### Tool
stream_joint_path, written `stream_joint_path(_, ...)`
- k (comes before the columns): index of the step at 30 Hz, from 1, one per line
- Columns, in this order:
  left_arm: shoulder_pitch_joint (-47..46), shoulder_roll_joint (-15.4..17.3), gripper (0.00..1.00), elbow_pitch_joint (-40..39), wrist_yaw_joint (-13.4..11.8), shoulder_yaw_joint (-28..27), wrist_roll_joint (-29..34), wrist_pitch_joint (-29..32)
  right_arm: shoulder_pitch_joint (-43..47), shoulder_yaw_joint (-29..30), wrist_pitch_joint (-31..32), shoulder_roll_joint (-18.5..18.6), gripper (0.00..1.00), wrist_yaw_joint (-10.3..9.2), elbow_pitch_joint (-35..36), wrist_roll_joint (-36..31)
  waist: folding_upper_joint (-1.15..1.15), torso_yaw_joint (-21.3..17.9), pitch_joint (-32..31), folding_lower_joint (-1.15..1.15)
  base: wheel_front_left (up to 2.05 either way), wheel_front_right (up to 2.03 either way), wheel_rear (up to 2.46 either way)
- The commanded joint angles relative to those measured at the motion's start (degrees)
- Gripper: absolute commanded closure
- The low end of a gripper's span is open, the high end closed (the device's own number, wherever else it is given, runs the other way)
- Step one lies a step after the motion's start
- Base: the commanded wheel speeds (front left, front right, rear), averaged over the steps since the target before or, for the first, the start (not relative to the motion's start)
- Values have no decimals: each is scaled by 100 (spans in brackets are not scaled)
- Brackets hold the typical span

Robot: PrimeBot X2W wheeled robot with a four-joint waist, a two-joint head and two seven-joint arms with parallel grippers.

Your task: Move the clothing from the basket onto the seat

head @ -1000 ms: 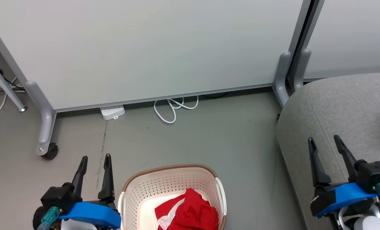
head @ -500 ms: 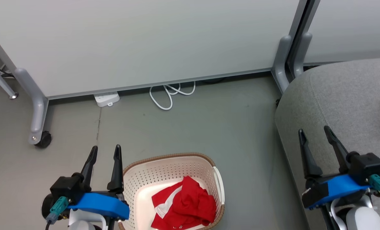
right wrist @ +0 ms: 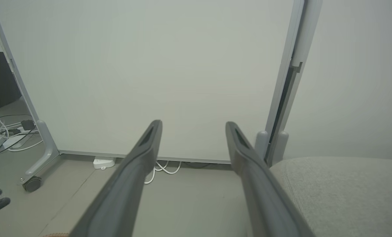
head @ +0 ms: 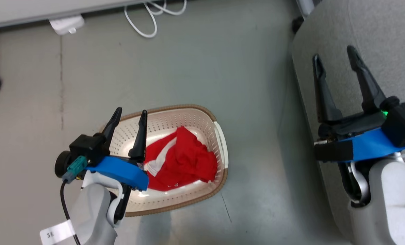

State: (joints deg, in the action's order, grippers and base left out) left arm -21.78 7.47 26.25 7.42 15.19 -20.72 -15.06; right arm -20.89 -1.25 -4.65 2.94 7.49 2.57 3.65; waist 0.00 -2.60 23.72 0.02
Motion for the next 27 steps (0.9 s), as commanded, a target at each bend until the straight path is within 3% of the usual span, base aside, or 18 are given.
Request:
stream_joint_path(1,-255,112,0,148,7,120,-74,-16,-260,-53,-49,-9,0,2,72,1,0,-415,986,-2,0,0,0)
stream_joint_path(13,-1749,538,0,1597,7,1169,-743,-17,-1357,-434,-238,-9,0,1,414,263,0,-1023,2780,-2,0,0,0)
stream_joint_path(24,-2588,897,0,2715,7,2179,-1474,116,-1428,-639,-514,-9,0,1,380,442,0,-1345,3472,-2,0,0,0)
stream_joint_path(27,-2723,821,0,3036,7,2234,-1610,177,-1322,-619,-524,-9,0,1,416,437,0,-1342,3499,-2,0,0,0)
